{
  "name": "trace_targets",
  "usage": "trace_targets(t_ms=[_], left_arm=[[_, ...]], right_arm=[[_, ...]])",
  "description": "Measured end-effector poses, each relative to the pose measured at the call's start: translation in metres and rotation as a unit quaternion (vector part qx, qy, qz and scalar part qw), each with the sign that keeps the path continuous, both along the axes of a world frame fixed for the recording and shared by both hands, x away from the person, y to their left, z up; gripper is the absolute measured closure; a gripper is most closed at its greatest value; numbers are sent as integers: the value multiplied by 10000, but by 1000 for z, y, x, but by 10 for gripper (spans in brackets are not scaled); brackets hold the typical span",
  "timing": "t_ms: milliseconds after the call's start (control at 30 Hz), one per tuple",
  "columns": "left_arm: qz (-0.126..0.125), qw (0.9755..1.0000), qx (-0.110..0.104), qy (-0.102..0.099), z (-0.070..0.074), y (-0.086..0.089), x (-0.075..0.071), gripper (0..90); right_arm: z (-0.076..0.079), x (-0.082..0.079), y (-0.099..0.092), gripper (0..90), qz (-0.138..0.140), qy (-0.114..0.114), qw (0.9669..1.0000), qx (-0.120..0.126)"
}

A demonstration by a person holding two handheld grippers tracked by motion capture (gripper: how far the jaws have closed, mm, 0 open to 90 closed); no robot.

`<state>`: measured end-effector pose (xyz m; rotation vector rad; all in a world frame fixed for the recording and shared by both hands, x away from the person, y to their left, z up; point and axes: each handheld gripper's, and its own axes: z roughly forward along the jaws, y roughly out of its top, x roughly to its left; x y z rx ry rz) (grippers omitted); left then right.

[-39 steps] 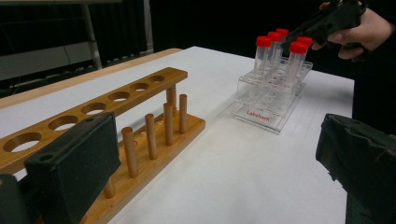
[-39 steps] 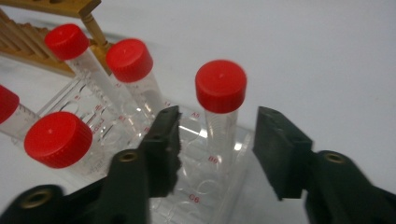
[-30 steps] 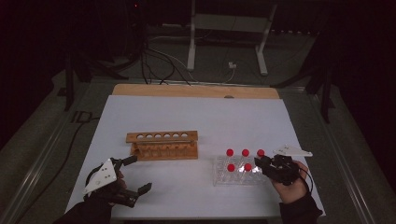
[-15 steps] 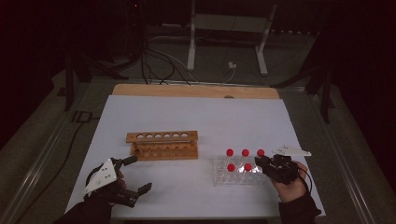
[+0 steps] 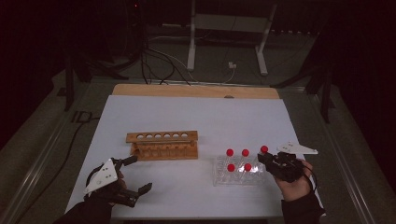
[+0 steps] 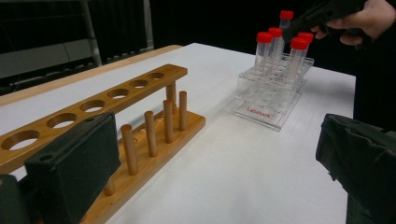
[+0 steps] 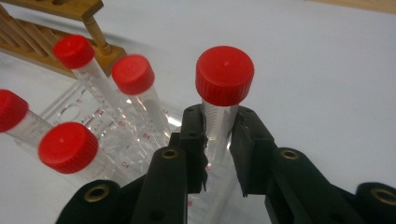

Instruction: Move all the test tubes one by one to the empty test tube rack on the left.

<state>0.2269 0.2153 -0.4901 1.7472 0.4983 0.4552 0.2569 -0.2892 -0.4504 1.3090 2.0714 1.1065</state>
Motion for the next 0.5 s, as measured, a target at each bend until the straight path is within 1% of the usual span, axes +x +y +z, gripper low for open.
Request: trace_targets(t_ms=[167, 267, 333, 500], left_arm=[[-25, 10000, -1, 91, 0, -1, 1, 4], [-34, 10000, 35, 83, 1, -1, 0, 3], [-32, 10000, 45, 61, 2, -1, 0, 4], [-1, 10000, -32, 9, 5, -1, 1, 4]], right_arm=[[11, -3, -1, 753, 29, -96, 9999, -2], [18, -4, -2, 752, 58, -129, 9999, 40], [23, -4, -2, 752, 100, -165, 9998, 17], [38, -3, -4, 752, 88, -304, 9995, -17]])
